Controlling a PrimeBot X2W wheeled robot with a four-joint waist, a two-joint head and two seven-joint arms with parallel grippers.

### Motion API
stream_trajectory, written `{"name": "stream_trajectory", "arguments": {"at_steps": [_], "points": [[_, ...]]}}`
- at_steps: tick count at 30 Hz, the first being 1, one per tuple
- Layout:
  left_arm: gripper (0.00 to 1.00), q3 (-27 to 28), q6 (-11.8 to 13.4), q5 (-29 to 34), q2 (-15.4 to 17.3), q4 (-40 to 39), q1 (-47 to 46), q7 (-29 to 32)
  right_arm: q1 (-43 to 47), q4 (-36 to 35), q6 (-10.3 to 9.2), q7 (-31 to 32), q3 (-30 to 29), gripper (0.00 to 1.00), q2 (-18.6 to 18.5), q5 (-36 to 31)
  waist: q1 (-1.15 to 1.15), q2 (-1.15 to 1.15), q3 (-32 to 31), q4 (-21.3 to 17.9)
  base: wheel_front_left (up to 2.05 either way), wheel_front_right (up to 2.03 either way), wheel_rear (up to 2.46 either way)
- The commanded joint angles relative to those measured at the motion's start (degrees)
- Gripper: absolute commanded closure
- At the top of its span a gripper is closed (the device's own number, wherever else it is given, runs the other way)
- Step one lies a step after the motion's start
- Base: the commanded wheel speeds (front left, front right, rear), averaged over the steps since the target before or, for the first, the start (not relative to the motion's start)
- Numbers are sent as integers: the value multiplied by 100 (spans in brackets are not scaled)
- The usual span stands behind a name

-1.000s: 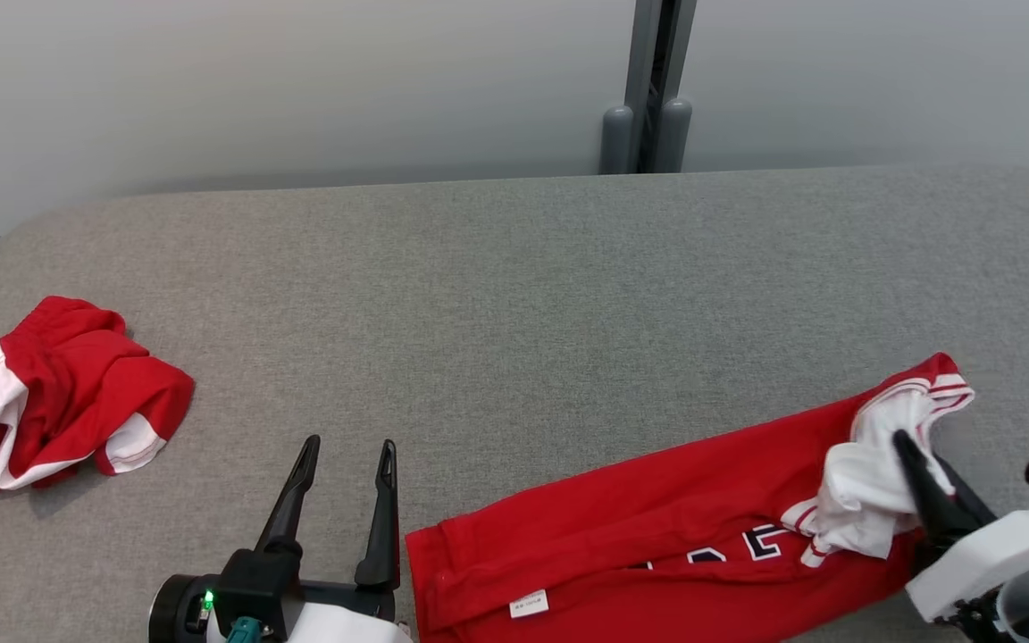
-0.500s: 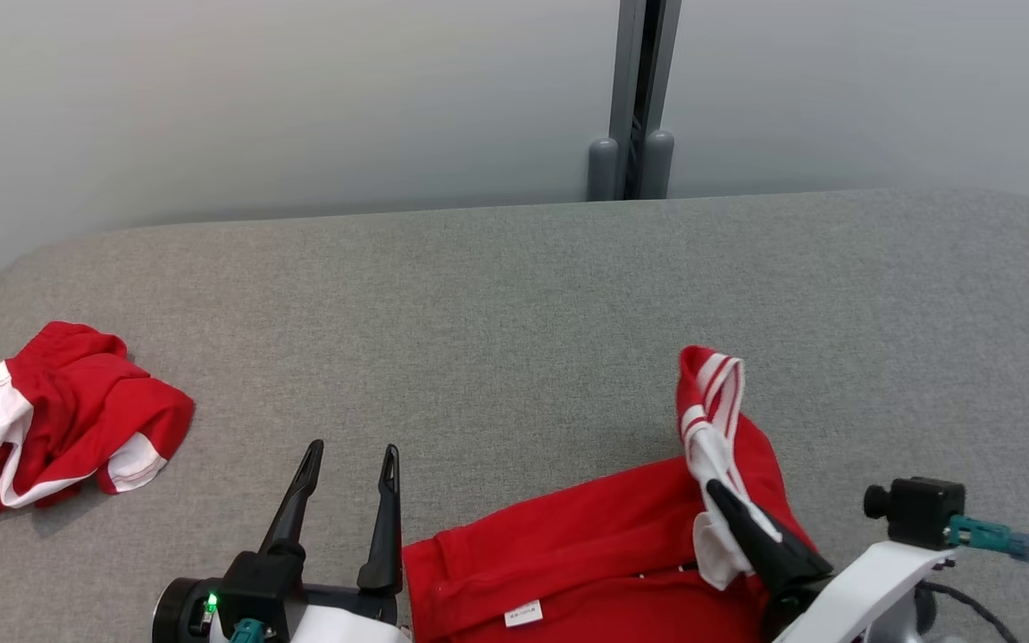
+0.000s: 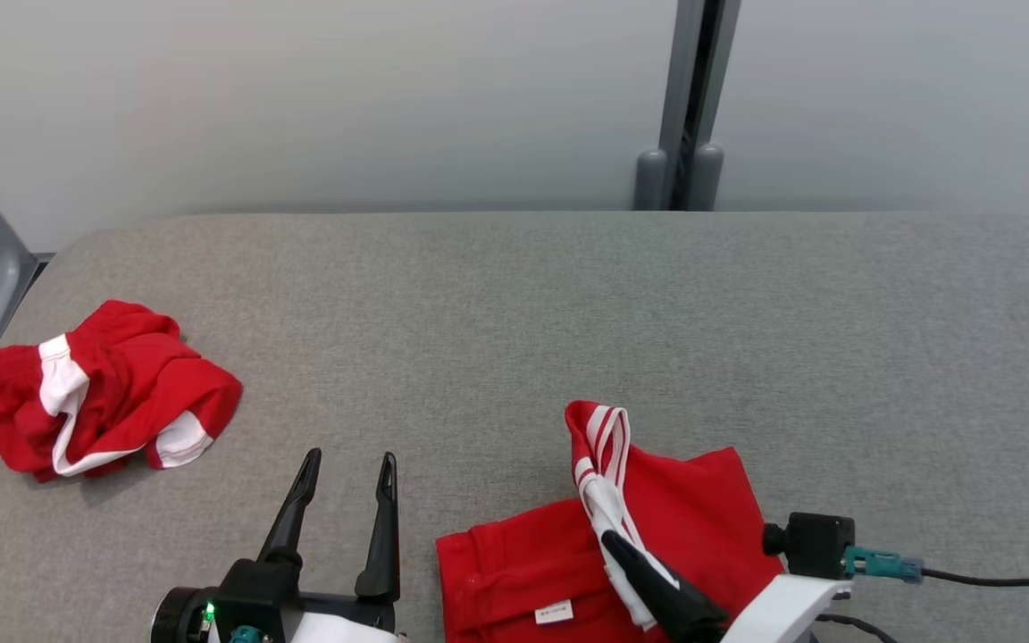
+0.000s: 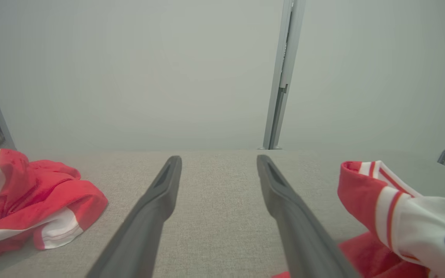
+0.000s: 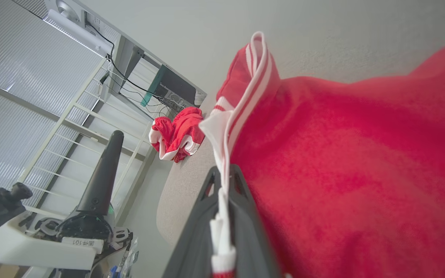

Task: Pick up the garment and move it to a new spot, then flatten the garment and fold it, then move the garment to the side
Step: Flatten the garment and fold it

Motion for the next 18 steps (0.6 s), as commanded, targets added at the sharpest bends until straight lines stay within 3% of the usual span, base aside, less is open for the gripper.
{"name": "stream_trajectory", "arguments": {"at_steps": [1,18], "points": [[0,28,-10,-27,18,-20,-47,-25,-60,77,3,38,41,100,19,80,0,0,68,84,0,0,0],[0,-160,60,-105,18,66,-153,-25,-590,740,3,-411,1134,100,30,772,0,0,335,503,0,0,0]]}}
